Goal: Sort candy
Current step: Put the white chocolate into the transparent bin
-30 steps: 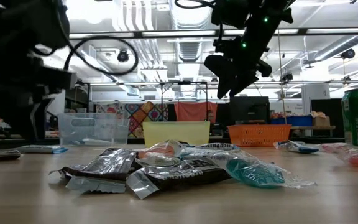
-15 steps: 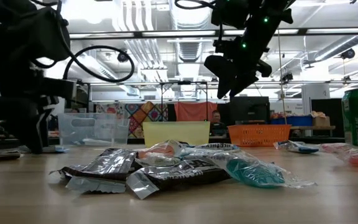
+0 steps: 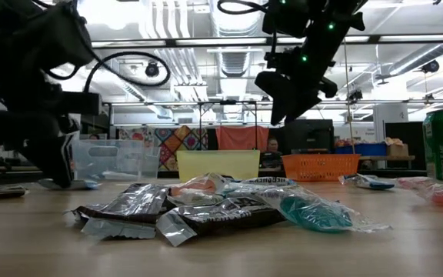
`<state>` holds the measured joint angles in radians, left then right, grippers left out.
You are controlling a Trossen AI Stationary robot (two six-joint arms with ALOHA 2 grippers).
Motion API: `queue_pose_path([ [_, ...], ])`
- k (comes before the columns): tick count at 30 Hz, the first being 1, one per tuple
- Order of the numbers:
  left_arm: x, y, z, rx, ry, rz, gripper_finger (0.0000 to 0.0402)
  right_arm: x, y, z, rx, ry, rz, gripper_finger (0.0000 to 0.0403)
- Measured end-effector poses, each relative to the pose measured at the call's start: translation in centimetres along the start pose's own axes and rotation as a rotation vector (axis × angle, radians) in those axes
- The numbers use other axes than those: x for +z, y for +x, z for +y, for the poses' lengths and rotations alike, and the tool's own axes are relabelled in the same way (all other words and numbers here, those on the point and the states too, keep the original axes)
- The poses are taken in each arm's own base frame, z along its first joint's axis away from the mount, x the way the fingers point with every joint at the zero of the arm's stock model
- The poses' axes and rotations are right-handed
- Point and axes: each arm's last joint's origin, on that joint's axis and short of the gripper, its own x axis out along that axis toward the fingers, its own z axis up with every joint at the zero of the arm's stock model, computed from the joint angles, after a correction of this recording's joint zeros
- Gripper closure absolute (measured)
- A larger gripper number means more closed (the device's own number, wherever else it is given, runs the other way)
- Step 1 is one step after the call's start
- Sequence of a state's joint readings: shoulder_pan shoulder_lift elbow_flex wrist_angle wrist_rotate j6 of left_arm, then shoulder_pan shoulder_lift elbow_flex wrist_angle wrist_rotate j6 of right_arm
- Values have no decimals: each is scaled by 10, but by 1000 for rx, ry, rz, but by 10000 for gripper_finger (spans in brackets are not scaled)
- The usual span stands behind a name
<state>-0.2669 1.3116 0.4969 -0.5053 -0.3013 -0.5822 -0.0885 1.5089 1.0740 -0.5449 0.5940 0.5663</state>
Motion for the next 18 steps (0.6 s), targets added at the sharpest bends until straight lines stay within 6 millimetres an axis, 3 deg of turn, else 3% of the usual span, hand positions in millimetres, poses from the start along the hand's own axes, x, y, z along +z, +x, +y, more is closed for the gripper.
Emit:
queue_pose_path([
  [8,20,-13,-15,-228,0,-217,401,-11,-10,14,43,-57,-8,200],
  [18,29,-15,-20,-266,-25,-318,401,-32,-36,56,248,-165,-172,200],
])
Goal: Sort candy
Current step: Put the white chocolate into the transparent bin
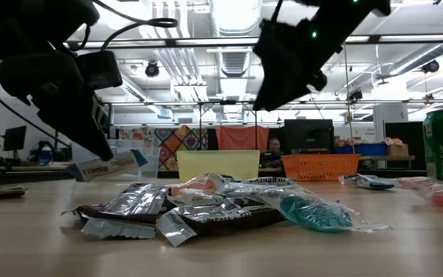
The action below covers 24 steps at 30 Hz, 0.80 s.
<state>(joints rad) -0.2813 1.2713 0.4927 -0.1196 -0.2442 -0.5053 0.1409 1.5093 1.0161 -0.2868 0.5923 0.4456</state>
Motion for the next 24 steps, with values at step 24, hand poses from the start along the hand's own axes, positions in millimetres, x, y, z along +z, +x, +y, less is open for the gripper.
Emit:
queue_pose_path([
  [24,10,2,-5,-71,20,-214,401,-33,-3,26,271,-46,-208,200],
])
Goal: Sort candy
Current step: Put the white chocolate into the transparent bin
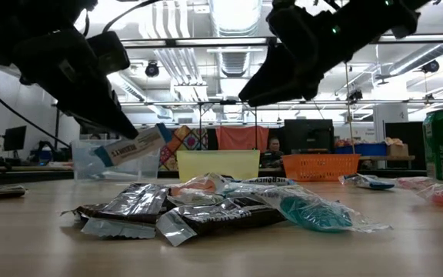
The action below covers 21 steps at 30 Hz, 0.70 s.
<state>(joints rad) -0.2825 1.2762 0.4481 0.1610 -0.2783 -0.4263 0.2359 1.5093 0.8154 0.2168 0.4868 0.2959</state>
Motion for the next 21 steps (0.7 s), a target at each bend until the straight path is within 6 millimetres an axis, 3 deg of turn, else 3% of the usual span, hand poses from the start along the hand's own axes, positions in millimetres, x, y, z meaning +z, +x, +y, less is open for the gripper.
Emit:
queue_pose_path([
  [9,5,0,-2,-22,10,-51,401,-9,0,-2,42,-5,-49,200],
  [16,13,-1,-5,-55,26,-134,401,-1,6,11,288,-100,-194,200],
  [21,22,-3,-9,-94,-1,-227,401,-1,20,20,339,-112,-305,200],
])
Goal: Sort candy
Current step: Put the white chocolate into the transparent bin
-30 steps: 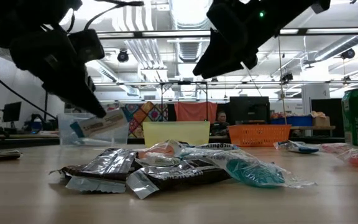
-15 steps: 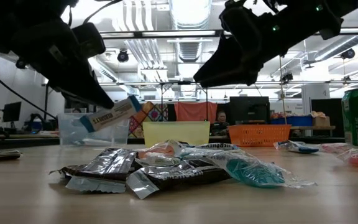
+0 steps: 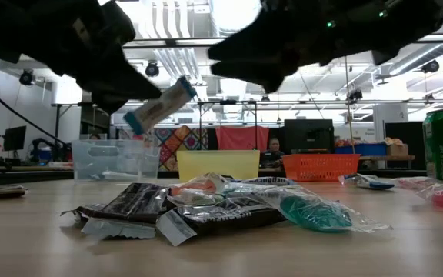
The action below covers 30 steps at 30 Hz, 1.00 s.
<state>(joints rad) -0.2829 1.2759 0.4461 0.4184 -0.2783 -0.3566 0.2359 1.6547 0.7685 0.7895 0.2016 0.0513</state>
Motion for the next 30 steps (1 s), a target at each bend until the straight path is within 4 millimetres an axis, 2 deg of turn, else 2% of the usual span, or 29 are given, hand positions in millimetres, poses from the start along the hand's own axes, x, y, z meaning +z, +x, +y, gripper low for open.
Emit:
queue_pose_path([
  [5,5,3,-4,-38,-13,-70,401,-8,17,1,-23,-20,-1,200],
  [11,3,6,-5,-42,-16,-72,401,-4,30,1,-96,-38,-15,200],
  [23,2,6,-6,-46,-18,-68,401,-9,32,-1,-109,-14,22,200],
  [30,7,6,-8,-59,-76,-118,401,-10,32,-5,-250,54,10,200],
])
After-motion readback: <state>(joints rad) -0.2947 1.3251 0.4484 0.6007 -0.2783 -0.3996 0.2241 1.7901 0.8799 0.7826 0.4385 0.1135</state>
